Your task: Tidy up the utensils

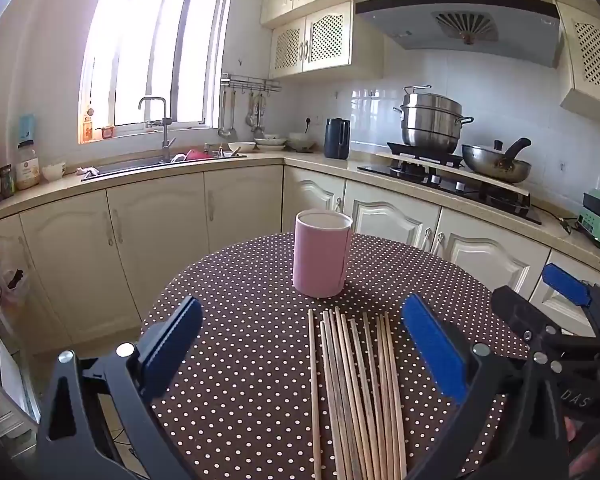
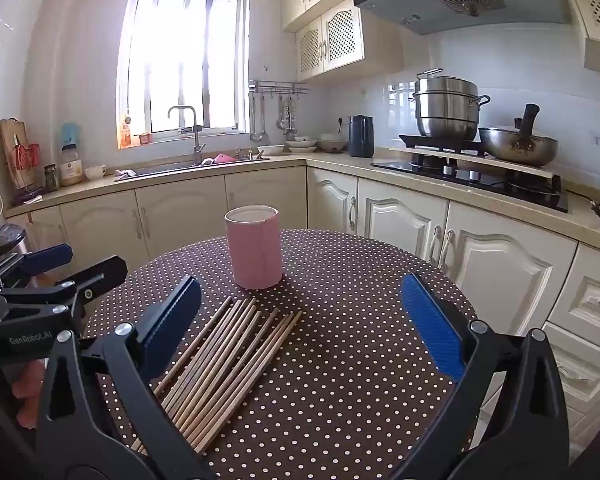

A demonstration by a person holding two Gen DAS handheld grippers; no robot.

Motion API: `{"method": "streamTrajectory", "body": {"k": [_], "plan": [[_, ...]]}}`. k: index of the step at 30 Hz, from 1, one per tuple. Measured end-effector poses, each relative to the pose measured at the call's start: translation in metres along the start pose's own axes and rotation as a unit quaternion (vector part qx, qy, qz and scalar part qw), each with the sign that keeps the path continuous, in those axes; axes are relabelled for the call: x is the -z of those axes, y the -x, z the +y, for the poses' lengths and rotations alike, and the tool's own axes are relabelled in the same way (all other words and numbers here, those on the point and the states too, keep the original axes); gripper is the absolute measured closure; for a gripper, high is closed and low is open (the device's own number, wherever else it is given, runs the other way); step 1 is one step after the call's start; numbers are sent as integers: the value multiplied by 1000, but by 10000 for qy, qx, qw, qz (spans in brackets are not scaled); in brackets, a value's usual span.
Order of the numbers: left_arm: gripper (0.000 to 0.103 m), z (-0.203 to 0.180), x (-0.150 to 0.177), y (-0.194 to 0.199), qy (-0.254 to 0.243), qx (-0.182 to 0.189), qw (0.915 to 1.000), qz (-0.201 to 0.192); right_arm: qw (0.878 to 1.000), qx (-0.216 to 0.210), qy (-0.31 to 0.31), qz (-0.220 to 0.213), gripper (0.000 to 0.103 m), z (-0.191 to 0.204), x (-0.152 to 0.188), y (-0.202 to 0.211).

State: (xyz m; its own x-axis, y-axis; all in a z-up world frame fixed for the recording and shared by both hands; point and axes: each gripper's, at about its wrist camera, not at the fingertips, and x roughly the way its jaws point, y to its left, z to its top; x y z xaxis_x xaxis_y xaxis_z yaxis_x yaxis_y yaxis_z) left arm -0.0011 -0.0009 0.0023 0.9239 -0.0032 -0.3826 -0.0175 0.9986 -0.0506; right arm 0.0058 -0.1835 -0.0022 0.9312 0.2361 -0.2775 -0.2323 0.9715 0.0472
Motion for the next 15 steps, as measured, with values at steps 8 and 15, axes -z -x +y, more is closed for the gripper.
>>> {"method": "streamTrajectory", "body": {"k": [8,15], "plan": [[4,-1,-2,9,-32,-45,9999,-114,10000,-70,27,5,5,3,-2,0],[4,0,-5,14,-58,-66,9998,-152,10000,-89,33,9,5,3,-1,1]]}}
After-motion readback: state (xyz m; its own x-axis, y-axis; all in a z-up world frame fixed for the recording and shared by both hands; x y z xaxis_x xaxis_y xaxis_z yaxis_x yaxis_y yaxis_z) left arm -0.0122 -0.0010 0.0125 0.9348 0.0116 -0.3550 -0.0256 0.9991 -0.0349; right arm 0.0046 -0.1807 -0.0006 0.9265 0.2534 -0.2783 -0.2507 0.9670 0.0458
